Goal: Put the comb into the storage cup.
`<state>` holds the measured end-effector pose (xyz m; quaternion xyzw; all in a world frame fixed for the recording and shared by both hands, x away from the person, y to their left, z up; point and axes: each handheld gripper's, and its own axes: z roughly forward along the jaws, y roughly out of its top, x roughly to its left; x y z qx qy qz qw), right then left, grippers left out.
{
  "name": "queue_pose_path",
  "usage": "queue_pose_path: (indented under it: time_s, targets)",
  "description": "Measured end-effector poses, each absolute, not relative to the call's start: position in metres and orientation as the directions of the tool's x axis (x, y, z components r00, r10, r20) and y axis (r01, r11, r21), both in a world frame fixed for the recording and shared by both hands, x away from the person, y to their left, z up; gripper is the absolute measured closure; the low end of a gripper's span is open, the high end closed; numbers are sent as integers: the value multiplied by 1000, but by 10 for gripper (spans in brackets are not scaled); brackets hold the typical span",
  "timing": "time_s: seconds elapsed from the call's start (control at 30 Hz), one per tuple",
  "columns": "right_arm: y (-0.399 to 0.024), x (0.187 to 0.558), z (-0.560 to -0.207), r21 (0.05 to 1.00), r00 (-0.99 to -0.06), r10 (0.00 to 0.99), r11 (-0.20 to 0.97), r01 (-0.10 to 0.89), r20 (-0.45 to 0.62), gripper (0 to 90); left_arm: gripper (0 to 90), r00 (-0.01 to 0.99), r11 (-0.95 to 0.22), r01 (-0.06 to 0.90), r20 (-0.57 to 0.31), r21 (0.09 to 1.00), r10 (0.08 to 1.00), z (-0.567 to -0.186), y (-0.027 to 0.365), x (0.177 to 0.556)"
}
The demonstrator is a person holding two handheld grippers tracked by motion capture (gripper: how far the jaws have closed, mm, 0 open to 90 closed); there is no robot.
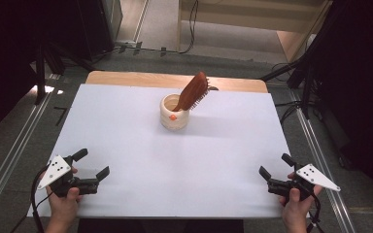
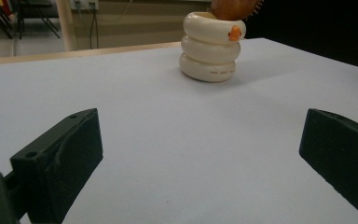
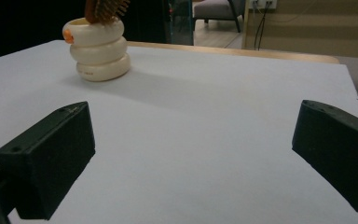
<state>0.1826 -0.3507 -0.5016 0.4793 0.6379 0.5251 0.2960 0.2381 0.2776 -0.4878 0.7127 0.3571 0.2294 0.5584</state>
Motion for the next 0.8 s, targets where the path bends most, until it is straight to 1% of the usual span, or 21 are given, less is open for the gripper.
queue_pose_path:
  time_s: [0.17,0.37,0.6,0.8]
  targets:
    - [-361,180,-507,951,-340,931,-25,307,134,0,0,640,-122,252,-70,960,765,-488,278,238]
    - [-361,183,-511,950,-333,933,-28,311,136,0,0,643,-125,251,-69,960,763,-488,278,238]
    - [-354,184,-513,948,-337,936,14,318,99,0,0,651,-132,248,-64,960,756,-488,277,239]
    - [-354,186,-514,947,-332,939,20,320,93,0,0,647,-124,255,-74,959,759,-488,278,240]
